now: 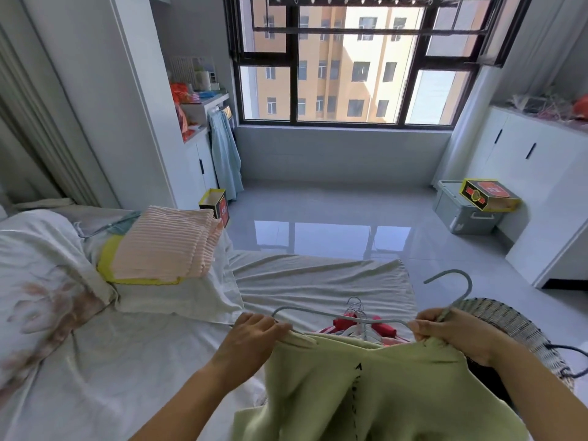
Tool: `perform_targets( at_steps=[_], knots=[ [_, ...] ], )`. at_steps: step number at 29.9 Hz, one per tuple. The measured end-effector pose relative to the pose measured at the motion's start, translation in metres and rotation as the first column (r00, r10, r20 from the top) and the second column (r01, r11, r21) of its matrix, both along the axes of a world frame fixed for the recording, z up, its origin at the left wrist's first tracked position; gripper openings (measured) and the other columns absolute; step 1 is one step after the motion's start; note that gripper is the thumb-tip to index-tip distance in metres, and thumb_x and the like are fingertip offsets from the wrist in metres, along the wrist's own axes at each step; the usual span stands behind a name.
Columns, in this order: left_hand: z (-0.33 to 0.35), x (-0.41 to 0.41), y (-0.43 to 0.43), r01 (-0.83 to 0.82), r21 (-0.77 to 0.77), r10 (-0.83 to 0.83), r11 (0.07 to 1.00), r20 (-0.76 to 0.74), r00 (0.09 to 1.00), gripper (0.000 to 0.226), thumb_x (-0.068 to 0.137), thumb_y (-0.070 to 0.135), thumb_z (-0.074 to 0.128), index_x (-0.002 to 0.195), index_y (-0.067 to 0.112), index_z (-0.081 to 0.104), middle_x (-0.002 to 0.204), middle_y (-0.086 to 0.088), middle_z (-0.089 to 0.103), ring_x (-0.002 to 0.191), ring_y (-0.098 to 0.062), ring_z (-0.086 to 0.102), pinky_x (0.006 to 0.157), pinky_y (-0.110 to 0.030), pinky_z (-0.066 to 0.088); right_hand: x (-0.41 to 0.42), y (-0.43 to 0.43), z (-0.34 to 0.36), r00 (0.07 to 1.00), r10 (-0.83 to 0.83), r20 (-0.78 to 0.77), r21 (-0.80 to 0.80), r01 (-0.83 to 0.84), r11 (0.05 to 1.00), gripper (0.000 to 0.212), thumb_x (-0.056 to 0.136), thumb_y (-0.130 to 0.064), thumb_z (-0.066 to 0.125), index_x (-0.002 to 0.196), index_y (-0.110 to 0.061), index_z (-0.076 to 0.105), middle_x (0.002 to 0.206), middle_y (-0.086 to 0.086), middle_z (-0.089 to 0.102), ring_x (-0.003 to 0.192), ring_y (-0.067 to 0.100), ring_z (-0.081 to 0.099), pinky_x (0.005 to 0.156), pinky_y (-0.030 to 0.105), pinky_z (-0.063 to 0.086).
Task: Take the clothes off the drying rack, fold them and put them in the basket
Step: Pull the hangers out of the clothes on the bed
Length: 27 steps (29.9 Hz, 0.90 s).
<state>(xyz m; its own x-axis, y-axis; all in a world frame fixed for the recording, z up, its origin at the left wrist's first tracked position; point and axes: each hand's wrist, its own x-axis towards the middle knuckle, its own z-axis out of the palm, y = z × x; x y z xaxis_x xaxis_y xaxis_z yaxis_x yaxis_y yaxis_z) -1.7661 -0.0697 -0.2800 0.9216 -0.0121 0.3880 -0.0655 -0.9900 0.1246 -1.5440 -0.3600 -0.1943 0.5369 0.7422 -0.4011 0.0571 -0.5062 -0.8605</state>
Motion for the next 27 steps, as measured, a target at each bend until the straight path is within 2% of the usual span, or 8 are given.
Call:
perform_targets(
  at_steps=[6, 10, 12, 14, 16, 19, 22, 27],
  knots=[
    [-0.010, -0.004, -0.007, 0.142, 0.010, -0.142, 0.990, 0.094, 0.985, 0.021, 0.083, 0.018, 0.053, 0.099, 0.030, 0.057, 0.084, 0.010, 0.058, 0.081, -0.009, 0.047, 0.077, -0.020, 0.032, -0.005, -0.001, -0.005, 0.997, -0.063, 0.047, 0.041, 0.061, 0.997, 0.035, 0.071, -0.040, 0.071, 0.062, -0.008, 0.062, 0.058, 0.004, 0.054, 0.052, 0.009, 0.046, 0.055, 0.018, 0.037],
    [-0.024, 0.000, -0.005, -0.026, -0.131, 0.033, 0.991, 0.047, 0.998, 0.021, 0.073, 0.036, 0.056, 0.093, 0.030, 0.058, 0.094, 0.014, 0.049, 0.089, -0.008, 0.044, 0.080, -0.023, 0.037, -0.016, -0.001, -0.008, 0.991, -0.102, 0.082, 0.020, 0.100, 0.995, 0.045, 0.065, -0.055, 0.074, 0.062, -0.012, 0.063, 0.058, 0.000, 0.053, 0.053, 0.007, 0.046, 0.056, 0.018, 0.037],
    [-0.022, -0.001, -0.013, -0.255, -0.513, 0.215, 0.820, -0.138, 0.967, 0.053, 0.062, 0.070, 0.056, 0.088, 0.024, 0.063, 0.097, 0.010, 0.047, 0.093, -0.009, 0.046, 0.083, -0.022, 0.041, -0.026, 0.001, -0.011, 0.985, -0.133, 0.106, 0.045, 0.129, 0.991, 0.043, 0.064, -0.057, 0.071, 0.060, -0.015, 0.063, 0.054, -0.005, 0.051, 0.049, 0.002, 0.043, 0.053, 0.015, 0.034],
    [-0.020, 0.003, -0.021, -0.407, -0.840, 0.312, 0.358, -0.303, 0.900, 0.083, 0.048, 0.087, 0.054, 0.084, 0.012, 0.060, 0.092, -0.004, 0.052, 0.087, -0.018, 0.055, 0.080, -0.028, 0.048, -0.040, 0.008, -0.013, 0.983, -0.132, 0.129, 0.066, 0.124, 0.990, 0.033, 0.075, -0.045, 0.065, 0.060, -0.015, 0.060, 0.048, -0.011, 0.049, 0.043, -0.003, 0.040, 0.048, 0.011, 0.030],
    [-0.019, 0.007, -0.023, -0.449, -0.889, 0.320, 0.089, -0.401, 0.858, 0.066, 0.062, 0.065, 0.070, 0.094, 0.012, 0.049, 0.097, -0.014, 0.055, 0.087, -0.027, 0.059, 0.076, -0.039, 0.053, -0.054, 0.013, -0.016, 0.976, -0.125, 0.176, 0.056, 0.117, 0.992, 0.031, 0.083, -0.037, 0.061, 0.060, -0.016, 0.060, 0.048, -0.012, 0.050, 0.045, -0.003, 0.041, 0.050, 0.013, 0.030],
    [-0.022, 0.012, -0.015, -0.396, -0.917, 0.255, -0.059, -0.397, 0.882, 0.032, 0.080, 0.013, 0.071, 0.103, 0.006, 0.050, 0.096, -0.016, 0.056, 0.079, -0.024, 0.059, 0.060, -0.025, 0.052, -0.074, 0.016, -0.020, 0.970, -0.140, 0.197, 0.073, 0.127, 0.989, 0.042, 0.077, -0.058, 0.060, 0.059, -0.020, 0.063, 0.056, -0.009, 0.051, 0.055, 0.003, 0.044, 0.055, 0.018, 0.032],
    [-0.023, 0.005, -0.002, -0.338, -0.938, 0.239, -0.079, -0.347, 0.907, 0.021, 0.078, -0.004, 0.067, 0.096, -0.001, 0.058, 0.089, -0.016, 0.059, 0.075, -0.022, 0.059, 0.059, -0.020, 0.051, -0.090, 0.016, -0.025, 0.950, -0.226, 0.215, 0.058, 0.219, 0.974, 0.055, 0.064, -0.074, 0.059, 0.061, -0.019, 0.064, 0.056, -0.006, 0.053, 0.054, 0.004, 0.045, 0.056, 0.020, 0.033],
    [-0.020, -0.014, 0.019, -0.304, -0.952, 0.218, -0.042, -0.305, 0.927, 0.012, 0.082, -0.007, 0.060, 0.082, 0.003, 0.066, 0.068, -0.004, 0.063, 0.059, -0.007, 0.058, 0.051, -0.013, 0.045, -0.120, 0.019, -0.027, 0.961, -0.255, 0.109, -0.025, 0.259, 0.966, 0.050, 0.064, -0.068, 0.064, 0.068, -0.019, 0.072, 0.064, -0.004, 0.065, 0.059, 0.003, 0.053, 0.059, 0.019, 0.039]
  ],
)
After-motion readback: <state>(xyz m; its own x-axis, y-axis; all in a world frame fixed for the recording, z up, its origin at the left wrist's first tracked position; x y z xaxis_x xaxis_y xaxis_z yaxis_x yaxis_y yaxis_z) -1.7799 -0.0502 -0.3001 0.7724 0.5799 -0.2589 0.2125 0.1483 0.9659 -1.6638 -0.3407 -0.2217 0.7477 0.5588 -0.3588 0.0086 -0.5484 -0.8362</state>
